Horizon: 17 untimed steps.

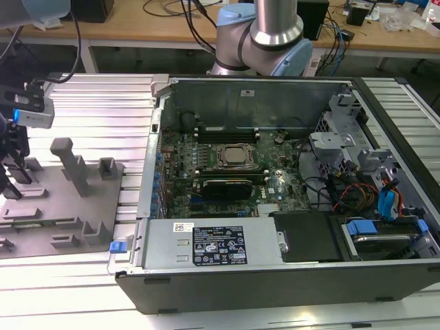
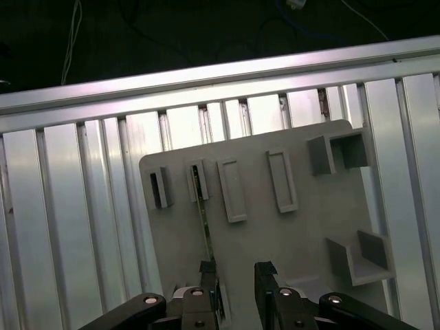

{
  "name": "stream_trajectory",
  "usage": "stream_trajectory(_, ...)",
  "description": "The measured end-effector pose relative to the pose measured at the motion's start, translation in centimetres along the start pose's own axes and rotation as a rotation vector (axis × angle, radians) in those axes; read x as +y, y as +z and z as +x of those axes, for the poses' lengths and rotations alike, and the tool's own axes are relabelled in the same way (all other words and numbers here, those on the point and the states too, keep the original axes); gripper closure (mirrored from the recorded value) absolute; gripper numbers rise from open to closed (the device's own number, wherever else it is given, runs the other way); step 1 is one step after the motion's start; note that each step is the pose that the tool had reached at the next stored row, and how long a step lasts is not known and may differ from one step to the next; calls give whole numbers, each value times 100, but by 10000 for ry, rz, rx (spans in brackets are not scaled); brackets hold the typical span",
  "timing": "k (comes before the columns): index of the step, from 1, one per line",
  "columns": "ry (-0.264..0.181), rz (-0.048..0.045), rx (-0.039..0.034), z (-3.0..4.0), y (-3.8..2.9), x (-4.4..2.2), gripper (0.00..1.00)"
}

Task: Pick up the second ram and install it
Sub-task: 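Pick up the second ram and move it above second insertion slot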

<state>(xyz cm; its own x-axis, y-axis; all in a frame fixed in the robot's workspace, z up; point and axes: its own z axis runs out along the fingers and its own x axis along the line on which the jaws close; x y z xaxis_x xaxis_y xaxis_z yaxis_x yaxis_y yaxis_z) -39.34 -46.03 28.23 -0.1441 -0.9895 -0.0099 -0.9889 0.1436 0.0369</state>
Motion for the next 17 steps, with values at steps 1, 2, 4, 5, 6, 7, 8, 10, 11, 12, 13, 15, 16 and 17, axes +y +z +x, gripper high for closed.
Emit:
stream_trajectory(1, 0, 0, 0, 0, 16, 0, 64)
stream_trajectory(2, 0, 0, 0, 0, 26, -1, 64)
stream_trajectory(4, 0, 1, 0, 0, 39, -1, 64)
stream_trajectory(5, 0, 1, 0, 1, 47, -2, 64)
stream_trajectory(6, 0, 1, -1, 0, 53, -2, 64)
stream_trajectory(7, 0, 0, 0, 1, 61, -2, 64)
stream_trajectory(8, -1, 1, 0, 1, 72, -3, 64)
stream_trajectory(10, 0, 0, 1, 1, 91, -3, 64)
stream_trajectory(11, 0, 0, 0, 1, 97, -4, 64)
stream_trajectory(12, 0, 0, 0, 1, 120, -4, 64)
stream_trajectory(13, -1, 0, 0, 1, 132, -5, 64)
stream_trajectory(15, 0, 0, 0, 2, 154, -6, 64)
stream_trajectory(16, 0, 0, 0, 2, 158, -6, 64)
stream_trajectory(17, 0, 0, 0, 2, 171, -6, 64)
